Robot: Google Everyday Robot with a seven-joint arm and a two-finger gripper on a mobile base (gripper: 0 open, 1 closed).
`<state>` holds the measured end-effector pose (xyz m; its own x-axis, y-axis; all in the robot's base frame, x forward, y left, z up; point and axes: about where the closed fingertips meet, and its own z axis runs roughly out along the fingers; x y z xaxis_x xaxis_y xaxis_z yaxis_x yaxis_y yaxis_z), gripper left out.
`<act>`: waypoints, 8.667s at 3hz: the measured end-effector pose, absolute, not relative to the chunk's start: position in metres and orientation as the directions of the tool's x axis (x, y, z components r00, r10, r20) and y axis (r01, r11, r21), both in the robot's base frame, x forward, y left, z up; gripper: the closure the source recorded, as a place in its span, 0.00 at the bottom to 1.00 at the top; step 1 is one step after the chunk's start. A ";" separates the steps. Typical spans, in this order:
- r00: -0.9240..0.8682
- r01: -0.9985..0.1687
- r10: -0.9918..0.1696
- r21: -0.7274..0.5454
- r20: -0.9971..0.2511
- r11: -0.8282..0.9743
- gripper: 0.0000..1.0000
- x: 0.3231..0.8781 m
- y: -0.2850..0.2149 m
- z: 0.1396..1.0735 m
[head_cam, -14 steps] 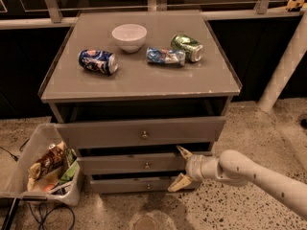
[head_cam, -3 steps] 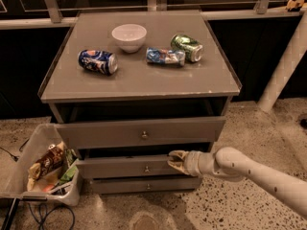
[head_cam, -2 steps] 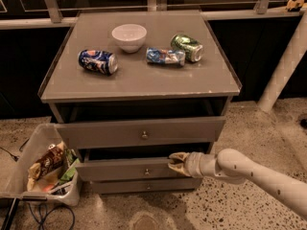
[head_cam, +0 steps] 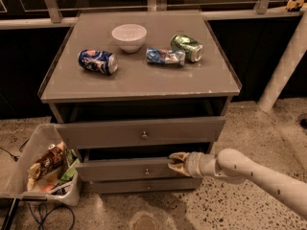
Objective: Open middle drawer
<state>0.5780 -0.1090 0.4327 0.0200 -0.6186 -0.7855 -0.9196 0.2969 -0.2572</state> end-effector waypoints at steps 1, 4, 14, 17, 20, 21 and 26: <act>0.020 -0.920 -0.619 -0.257 -0.785 0.297 0.59 0.578 -0.109 0.433; 0.020 -0.920 -0.619 -0.257 -0.786 0.297 0.56 0.578 -0.109 0.433; 0.045 -0.863 -0.692 -0.377 -0.721 0.337 0.12 0.533 -0.128 0.441; 0.040 -0.862 -0.705 -0.381 -0.708 0.334 0.00 0.538 -0.129 0.434; -0.012 -0.867 -0.666 -0.324 -0.746 0.379 0.14 0.565 -0.132 0.399; -0.012 -0.867 -0.666 -0.324 -0.746 0.378 0.33 0.565 -0.132 0.399; -0.011 -0.867 -0.666 -0.324 -0.746 0.378 1.00 0.571 -0.137 0.416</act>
Offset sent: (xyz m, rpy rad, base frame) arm 0.0000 0.0000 0.0000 0.0000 0.0000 0.0000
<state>0.5706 -0.1366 0.4162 -0.0115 -0.6658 -0.7460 -0.8670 0.3783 -0.3243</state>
